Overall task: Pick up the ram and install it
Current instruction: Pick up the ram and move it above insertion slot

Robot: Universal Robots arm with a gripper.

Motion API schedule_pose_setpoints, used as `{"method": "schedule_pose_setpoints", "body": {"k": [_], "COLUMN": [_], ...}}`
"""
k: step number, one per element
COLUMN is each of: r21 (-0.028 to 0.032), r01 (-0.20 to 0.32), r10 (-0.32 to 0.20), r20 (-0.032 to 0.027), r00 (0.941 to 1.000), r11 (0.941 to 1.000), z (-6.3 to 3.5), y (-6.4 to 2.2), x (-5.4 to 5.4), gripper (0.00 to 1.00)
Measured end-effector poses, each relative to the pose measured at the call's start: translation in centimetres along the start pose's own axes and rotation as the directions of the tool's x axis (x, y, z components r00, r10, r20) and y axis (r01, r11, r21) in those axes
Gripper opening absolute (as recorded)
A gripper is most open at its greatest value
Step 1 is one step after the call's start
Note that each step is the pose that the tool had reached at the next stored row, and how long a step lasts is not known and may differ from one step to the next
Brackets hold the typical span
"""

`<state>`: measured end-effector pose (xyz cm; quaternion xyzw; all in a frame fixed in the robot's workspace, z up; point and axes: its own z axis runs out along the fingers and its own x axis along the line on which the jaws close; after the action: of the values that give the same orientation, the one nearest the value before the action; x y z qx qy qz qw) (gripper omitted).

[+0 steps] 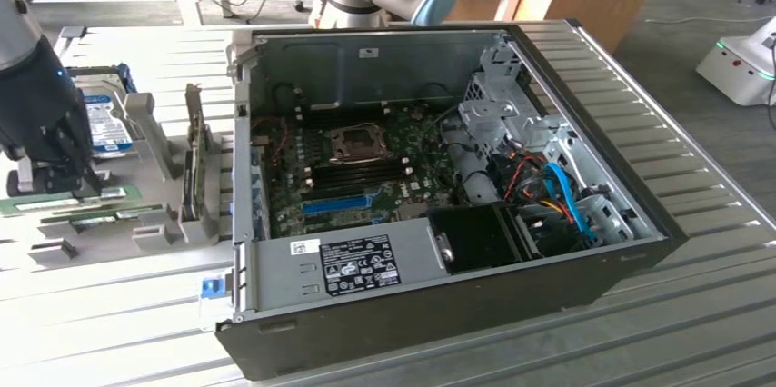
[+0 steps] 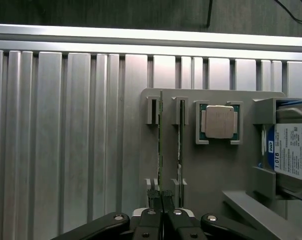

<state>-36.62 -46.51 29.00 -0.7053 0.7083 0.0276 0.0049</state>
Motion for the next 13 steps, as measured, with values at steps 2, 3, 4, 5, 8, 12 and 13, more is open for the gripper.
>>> {"method": "schedule_pose_setpoints", "body": {"k": [2,3,4,5,8,12,13], "r21": [0.0,0.0,0.0,-0.0001,-0.0001,-0.0001,-0.0001], "r01": [0.0,0.0,0.0,0.0,0.0,0.0,0.0], "r10": [0.0,0.0,0.0,0.0,0.0,0.0,0.0], "r20": [0.0,0.0,0.0,0.0,0.0,0.0,0.0], "r00": [1.0,1.0,1.0,1.0,1.0,1.0,1.0], "r11": [1.0,1.0,1.0,1.0,1.0,1.0,1.0], "z": [-0.38,-0.56,-0.74,-0.95,-1.55,-2.32,-2.52], "y": [0.0,0.0,0.0,0.0,0.0,0.0,0.0], "x": [0.0,0.0,0.0,0.0,-0.1,-0.1,-0.1], "gripper": [0.12,0.12,0.12,0.12,0.12,0.12,0.12]}}
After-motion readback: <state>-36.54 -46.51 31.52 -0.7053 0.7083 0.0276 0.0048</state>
